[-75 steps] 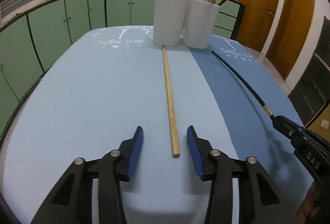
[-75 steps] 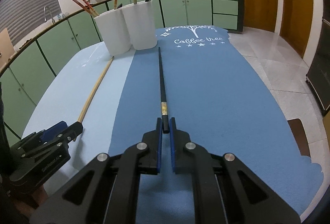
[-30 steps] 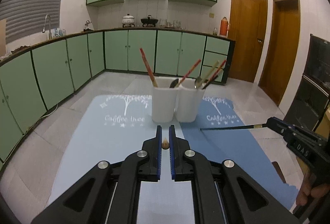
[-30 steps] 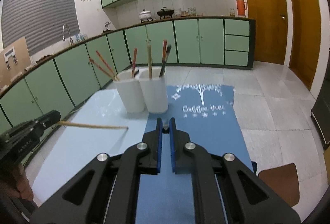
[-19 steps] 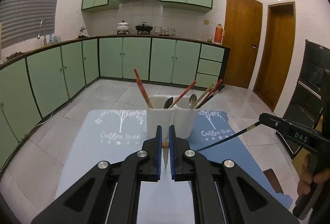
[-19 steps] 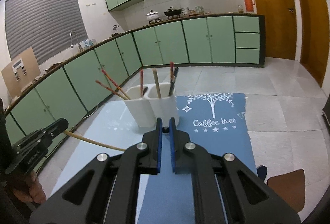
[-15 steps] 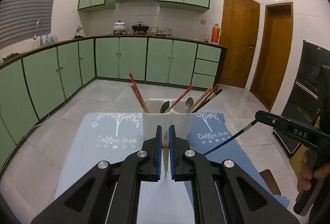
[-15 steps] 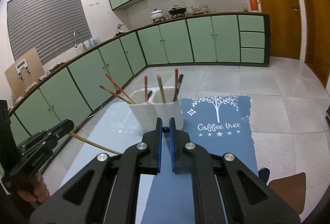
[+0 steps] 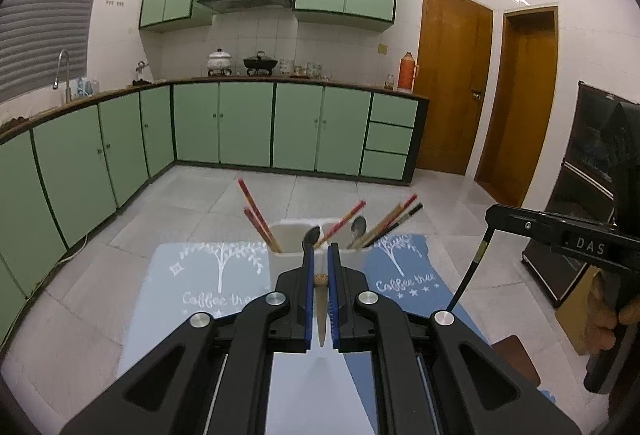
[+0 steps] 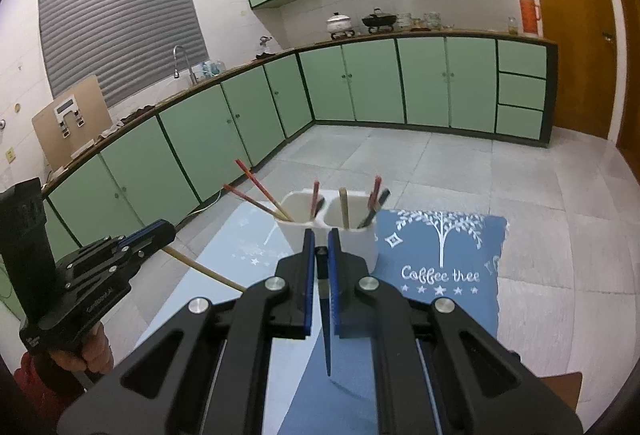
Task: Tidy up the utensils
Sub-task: 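Lift both chopsticks and carry them upright over the white holder, then lower both chopsticks into the white holder and open both tools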
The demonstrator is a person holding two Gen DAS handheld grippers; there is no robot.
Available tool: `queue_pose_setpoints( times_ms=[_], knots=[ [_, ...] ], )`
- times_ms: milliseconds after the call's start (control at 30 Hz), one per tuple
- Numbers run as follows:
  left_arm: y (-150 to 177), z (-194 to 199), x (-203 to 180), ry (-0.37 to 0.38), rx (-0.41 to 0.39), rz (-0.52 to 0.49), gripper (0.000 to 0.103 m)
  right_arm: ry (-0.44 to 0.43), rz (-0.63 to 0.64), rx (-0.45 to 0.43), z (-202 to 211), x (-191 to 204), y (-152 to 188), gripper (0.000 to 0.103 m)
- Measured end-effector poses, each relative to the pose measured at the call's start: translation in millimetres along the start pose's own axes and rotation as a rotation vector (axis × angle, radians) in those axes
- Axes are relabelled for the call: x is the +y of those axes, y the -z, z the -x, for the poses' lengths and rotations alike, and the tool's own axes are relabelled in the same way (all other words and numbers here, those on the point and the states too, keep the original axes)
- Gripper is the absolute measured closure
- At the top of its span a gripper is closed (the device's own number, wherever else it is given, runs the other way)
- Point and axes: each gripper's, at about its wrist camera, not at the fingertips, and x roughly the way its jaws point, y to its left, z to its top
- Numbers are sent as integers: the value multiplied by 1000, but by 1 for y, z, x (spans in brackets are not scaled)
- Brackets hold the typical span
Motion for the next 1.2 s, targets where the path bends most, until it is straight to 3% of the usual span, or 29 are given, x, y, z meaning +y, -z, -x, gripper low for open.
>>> queue_pose_setpoints(
  times_ms=[333, 533, 867, 1200],
  knots=[
    [-54, 18, 5, -9, -125, -37, 97, -33, 60, -88, 15, 12, -61, 97],
    [-86, 10, 1, -25, -185, -74, 97, -34, 83, -151, 12, 16, -103, 97],
    [-107, -36, 4, -26, -144, -88, 97, 16, 86, -203, -24, 0, -146, 97],
    [-98, -87, 9, -33, -82, -82, 97, 17, 55, -155, -81, -22, -138, 97]
  ],
)
